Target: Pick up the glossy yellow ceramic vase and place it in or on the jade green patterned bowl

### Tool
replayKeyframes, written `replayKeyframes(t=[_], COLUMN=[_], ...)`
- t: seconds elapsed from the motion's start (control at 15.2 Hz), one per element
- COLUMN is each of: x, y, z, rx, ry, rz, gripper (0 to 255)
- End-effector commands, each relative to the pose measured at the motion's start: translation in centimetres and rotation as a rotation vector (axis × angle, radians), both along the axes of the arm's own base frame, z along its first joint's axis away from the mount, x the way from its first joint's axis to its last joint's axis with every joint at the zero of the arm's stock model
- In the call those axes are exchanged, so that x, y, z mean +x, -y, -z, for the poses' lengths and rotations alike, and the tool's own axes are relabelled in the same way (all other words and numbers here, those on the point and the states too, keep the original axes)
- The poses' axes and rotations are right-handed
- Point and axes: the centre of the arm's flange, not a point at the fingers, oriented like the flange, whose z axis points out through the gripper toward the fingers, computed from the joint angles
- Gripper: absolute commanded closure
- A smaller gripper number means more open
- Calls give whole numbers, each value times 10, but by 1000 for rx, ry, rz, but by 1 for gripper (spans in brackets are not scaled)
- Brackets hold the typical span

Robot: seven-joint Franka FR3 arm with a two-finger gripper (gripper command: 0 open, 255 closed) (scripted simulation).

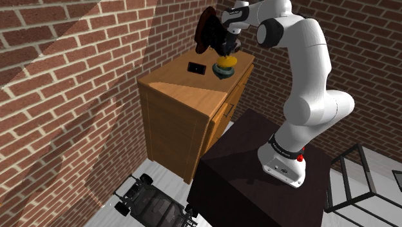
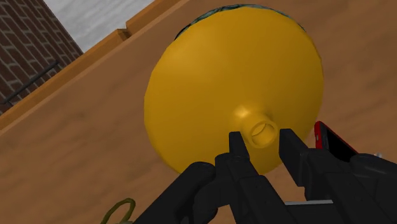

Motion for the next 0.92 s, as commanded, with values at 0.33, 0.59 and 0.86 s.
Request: replayKeyframes(t=[0.33, 0.59, 0.86], x=[0, 0, -1], y=[0, 0, 0], z=[19, 19, 19], rx=[-1, -1, 0], ry=[0, 0, 0], rz=[0, 0, 0], gripper=[255, 255, 0])
